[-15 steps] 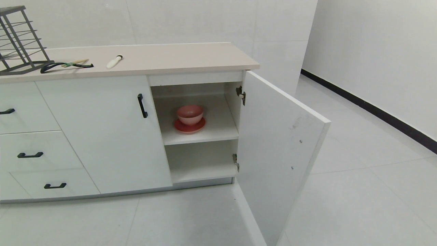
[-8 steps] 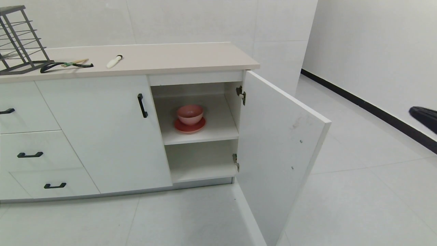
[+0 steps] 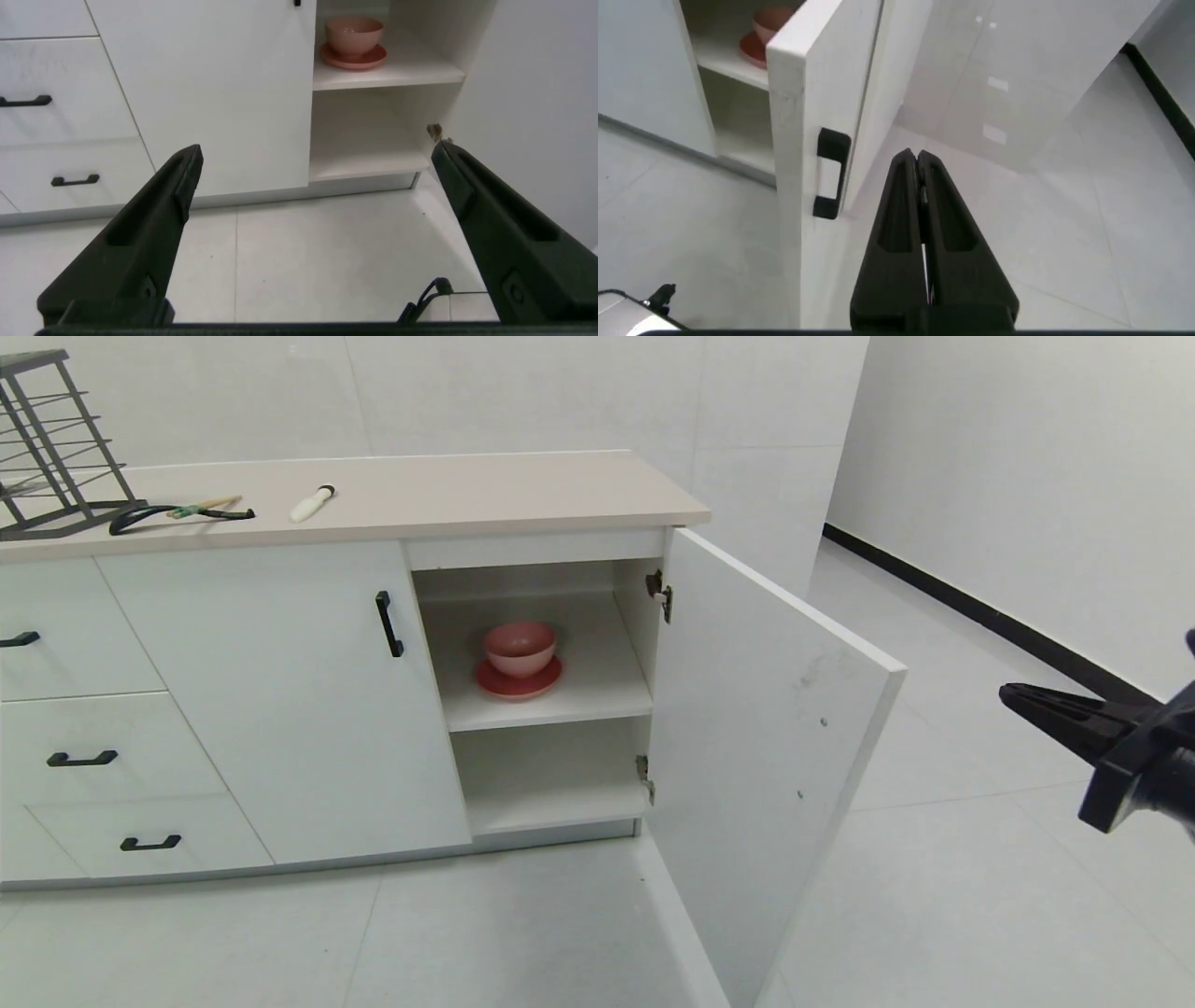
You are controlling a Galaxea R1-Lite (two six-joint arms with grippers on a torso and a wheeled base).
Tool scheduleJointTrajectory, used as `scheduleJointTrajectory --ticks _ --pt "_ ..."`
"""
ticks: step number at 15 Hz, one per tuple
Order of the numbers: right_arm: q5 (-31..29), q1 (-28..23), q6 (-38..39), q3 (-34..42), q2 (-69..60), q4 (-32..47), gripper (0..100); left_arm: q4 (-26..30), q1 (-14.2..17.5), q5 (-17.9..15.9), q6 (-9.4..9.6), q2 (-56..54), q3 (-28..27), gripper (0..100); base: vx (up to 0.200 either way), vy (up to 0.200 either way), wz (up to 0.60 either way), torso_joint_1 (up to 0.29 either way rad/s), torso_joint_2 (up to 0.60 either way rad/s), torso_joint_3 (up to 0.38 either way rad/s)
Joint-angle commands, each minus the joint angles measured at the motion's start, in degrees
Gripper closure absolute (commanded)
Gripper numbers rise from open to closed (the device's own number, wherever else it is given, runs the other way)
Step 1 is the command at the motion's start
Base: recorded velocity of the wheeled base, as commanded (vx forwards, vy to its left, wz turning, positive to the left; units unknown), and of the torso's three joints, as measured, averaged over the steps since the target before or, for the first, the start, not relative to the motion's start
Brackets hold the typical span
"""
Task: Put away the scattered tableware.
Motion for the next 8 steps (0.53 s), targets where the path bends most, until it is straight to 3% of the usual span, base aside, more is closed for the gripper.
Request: scheduleJointTrajectory --ticks 1,4,8 --pt "0.5 0.2 -0.3 1.6 4.0 -1.5 100 0.0 0.0 0.0 -0.01 0.0 0.0 0 0.0 0.0 0.0 0.0 0.0 0.0" --pt "4.0 0.5 -2.4 1.6 7.0 -3.5 100 0.0 0.0 0.0 -0.01 0.0 0.0 0 0.0 0.0 0.0 0.0 0.0 0.0" --pt "4.2 2.4 -3.2 0.9 10.6 -4.2 100 0.0 0.0 0.0 -0.01 0.0 0.0 0 0.0 0.0 0.0 0.0 0.0 0.0"
